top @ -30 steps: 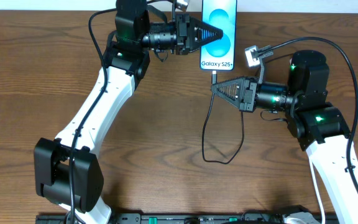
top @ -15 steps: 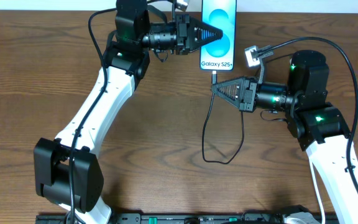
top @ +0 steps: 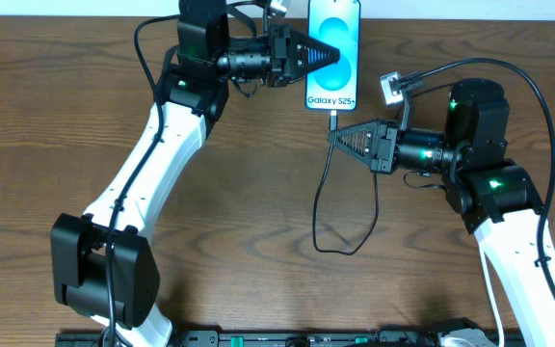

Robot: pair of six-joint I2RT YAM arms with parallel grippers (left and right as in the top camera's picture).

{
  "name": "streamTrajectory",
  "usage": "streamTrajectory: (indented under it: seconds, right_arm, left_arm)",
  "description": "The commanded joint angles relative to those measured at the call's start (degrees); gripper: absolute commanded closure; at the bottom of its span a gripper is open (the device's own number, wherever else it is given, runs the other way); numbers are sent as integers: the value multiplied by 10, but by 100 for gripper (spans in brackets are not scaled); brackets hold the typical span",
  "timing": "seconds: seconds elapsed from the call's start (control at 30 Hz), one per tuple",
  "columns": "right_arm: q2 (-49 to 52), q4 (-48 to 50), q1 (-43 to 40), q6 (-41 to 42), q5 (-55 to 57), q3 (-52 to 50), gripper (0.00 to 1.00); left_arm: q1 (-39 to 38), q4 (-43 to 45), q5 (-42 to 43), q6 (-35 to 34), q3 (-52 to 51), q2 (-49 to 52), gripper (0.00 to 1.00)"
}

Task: Plug charger to phone and switch on socket
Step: 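Push the USB-C plug upward into the phone's bottom port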

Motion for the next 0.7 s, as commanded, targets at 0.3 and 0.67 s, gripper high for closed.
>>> streamTrajectory:
  seconds: [0.3,0.67]
  right_arm:
    - [-4,-3,15,-3,4,0,99]
    - [-4,-5,15,-3,30,0,99]
  left_arm:
    - [3,7,0,-3,9,-2,93]
    - [3,7,8,-14,9,-2,93]
